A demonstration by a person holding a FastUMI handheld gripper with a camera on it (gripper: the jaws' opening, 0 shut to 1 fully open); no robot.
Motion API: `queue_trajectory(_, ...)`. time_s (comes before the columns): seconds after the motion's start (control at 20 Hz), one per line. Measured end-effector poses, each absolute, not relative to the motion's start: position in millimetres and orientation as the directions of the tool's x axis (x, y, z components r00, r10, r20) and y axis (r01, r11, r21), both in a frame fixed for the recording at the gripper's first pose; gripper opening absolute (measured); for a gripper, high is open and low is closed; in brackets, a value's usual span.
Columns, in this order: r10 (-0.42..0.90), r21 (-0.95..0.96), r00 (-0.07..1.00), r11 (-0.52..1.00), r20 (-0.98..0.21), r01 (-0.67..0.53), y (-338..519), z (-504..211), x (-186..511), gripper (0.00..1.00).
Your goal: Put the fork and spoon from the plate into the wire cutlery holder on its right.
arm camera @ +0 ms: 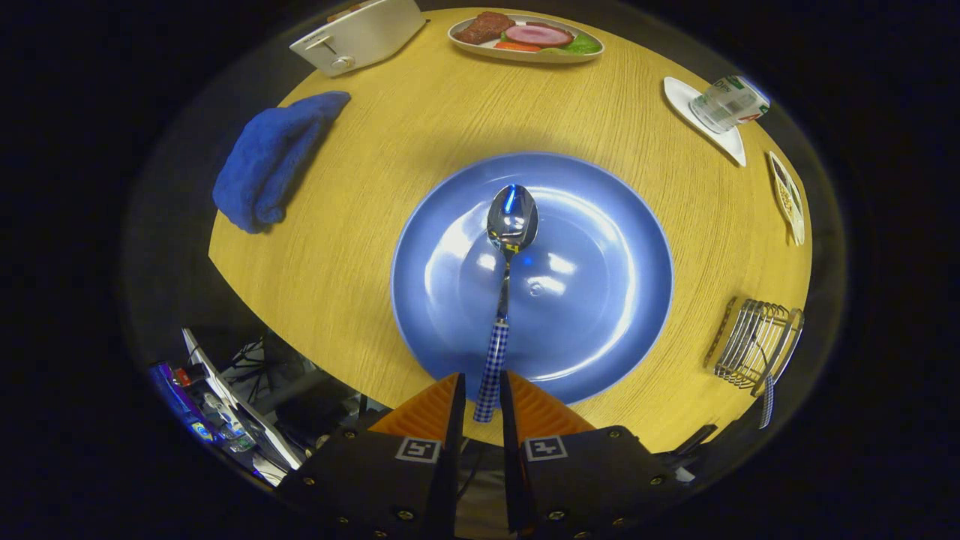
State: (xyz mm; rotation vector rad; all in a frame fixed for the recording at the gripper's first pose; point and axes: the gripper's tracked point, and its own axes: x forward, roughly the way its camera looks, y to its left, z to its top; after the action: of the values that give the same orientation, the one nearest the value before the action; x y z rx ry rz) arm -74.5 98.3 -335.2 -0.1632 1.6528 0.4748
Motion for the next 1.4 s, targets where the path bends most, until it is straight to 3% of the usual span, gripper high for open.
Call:
queue_trajectory(0.6, 0.150, 0.210, -0.183, 0.904, -0.972, -0.371, 98.2, -353.3, -75.3, 0.26)
queue_trajectory(0.65, 0.146, 0.209, -0.188, 0.903, -0.971, -0.376, 96.0, -358.3, -78.9, 0.17)
queue_trajectory(0.85, 0.133, 0.195, -0.172, 0.887, -0.976, -0.419, 85.3, -382.5, -90.4, 0.16)
queue_trajectory(0.95, 0.110, 0.177, -0.173, 0.881, -0.979, -0.439, 74.1, -389.5, -69.3, 0.02)
queue_trajectory(1.4, 0.018, 0.136, -0.211, 0.816, -0.977, -0.562, 33.0, -335.7, -73.9, 0.03)
